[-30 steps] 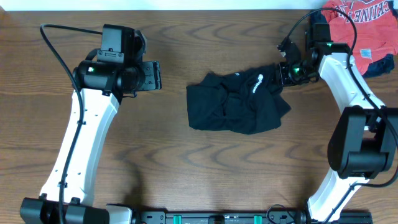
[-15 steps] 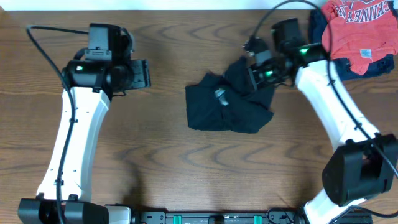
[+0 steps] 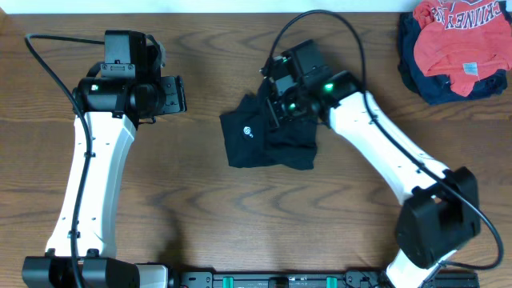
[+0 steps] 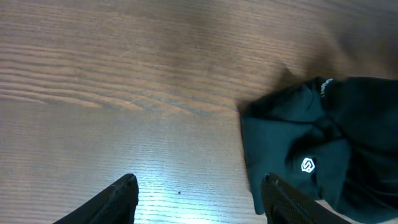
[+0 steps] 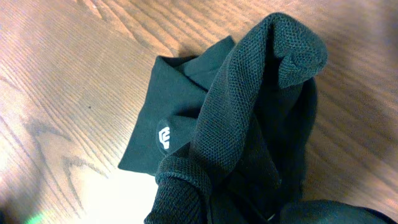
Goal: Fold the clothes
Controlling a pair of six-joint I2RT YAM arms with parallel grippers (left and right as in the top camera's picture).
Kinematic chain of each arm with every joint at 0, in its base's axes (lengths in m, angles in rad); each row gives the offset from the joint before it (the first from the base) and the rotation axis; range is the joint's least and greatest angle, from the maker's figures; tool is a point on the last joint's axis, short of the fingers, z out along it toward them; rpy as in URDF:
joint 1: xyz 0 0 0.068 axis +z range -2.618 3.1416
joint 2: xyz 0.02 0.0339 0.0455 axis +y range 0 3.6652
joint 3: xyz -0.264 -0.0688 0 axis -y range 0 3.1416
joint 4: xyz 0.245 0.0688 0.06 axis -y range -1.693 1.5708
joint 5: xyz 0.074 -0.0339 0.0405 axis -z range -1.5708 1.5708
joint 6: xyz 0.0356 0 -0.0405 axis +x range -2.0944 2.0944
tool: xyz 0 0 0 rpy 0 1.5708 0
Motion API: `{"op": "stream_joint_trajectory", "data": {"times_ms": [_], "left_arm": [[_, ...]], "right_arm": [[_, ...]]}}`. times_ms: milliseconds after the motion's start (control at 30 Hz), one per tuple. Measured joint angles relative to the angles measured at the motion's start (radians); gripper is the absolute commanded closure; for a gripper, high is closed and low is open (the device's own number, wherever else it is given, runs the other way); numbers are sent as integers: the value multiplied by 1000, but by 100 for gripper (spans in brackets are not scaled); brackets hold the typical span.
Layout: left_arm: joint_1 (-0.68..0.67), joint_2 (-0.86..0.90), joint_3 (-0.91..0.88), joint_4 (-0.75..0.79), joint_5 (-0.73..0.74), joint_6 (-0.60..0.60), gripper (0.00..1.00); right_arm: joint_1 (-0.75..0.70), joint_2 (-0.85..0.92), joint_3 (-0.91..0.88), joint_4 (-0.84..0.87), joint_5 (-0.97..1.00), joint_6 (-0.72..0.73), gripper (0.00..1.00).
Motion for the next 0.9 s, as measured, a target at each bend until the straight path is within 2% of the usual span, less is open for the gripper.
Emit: {"op": "stream_joint_trajectory", "data": {"times_ms": [133,267,333,433,567,700,900], "left_arm": [[0,0,0,0,0,13,36],[0,0,0,3,-5,16,36],[0,0,0,7,-12,16,35],[3,0,0,14,-22,16,36],[19,0,0,24,-24,16,36],[40,0,0,26,-26,16,36],[52,0,0,28,-26,16,36]], "right_arm": [[42,43,0,40,6,31,97],[100,61,-2,79,3,44,78],[137,61,-2,87,-4,42,74],[193,61,-2,82,-29,17,57],[229,58,-2,80,-92,-47,42],[220,19,-3,54,-111,-82,31],[109,-158,-3,-80,-56,-106,25]]}}
